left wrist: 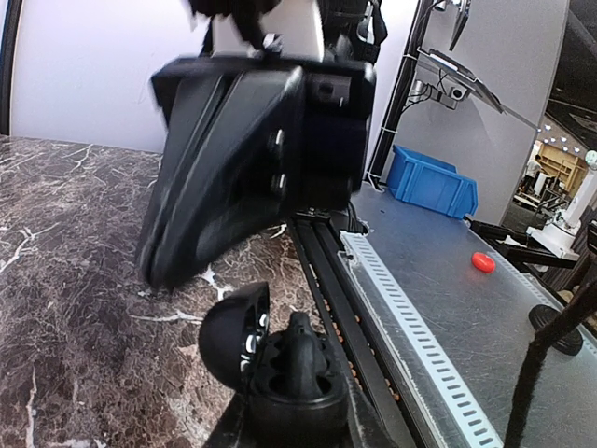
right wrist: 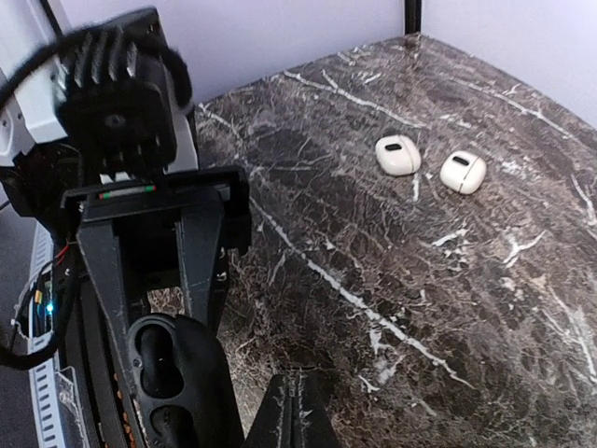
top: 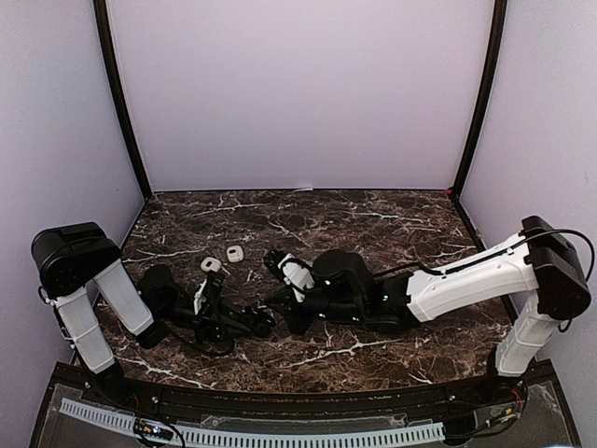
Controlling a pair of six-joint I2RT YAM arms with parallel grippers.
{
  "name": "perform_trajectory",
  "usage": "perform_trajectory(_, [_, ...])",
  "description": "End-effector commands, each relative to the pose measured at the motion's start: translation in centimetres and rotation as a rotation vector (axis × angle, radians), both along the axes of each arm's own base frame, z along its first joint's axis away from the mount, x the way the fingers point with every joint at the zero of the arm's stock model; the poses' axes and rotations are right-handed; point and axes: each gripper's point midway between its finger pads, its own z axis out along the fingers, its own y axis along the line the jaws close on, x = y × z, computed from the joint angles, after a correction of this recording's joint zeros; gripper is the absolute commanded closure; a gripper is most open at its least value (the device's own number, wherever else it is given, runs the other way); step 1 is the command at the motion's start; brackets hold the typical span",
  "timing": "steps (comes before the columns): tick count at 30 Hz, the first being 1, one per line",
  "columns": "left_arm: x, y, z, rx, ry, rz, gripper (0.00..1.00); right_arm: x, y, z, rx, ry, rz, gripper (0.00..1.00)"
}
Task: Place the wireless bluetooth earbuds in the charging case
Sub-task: Close the charging case with the earbuds.
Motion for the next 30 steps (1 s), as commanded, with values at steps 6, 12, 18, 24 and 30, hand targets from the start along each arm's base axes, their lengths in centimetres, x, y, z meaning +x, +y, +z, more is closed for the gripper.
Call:
perform_trajectory(6, [-0.5, 0.0, 3.7, -0.138, -0.175, -0.019, 0.97, -5.0, 2.5, 1.4, 0.104, 0.118, 0.287, 1.00])
perform_trajectory(12, [-0.2, -0.1, 3.5, -0.130, -0.152, -0.011, 0.97, -9.0, -1.3, 6.3, 0.342, 0.035, 0.457, 1.00])
perform_trajectory(18, [1.1, -0.4, 3.5, -0.121, -0.102, 0.053, 0.97, -0.3, -5.6, 1.9, 0.158, 0.059, -0.068, 1.00])
perform_trajectory(24, [7.2, -1.8, 1.8, -0.033, 0.200, 0.306, 0.98, 4.1, -12.9, 3.4, 0.204, 0.001, -0.362, 1.00])
perform_trajectory(30, [14.4, -5.2, -1.4, 0.241, 0.442, 0.458, 0.98, 10.2, -22.5, -1.6, 0.030, 0.125, -0.761, 1.00])
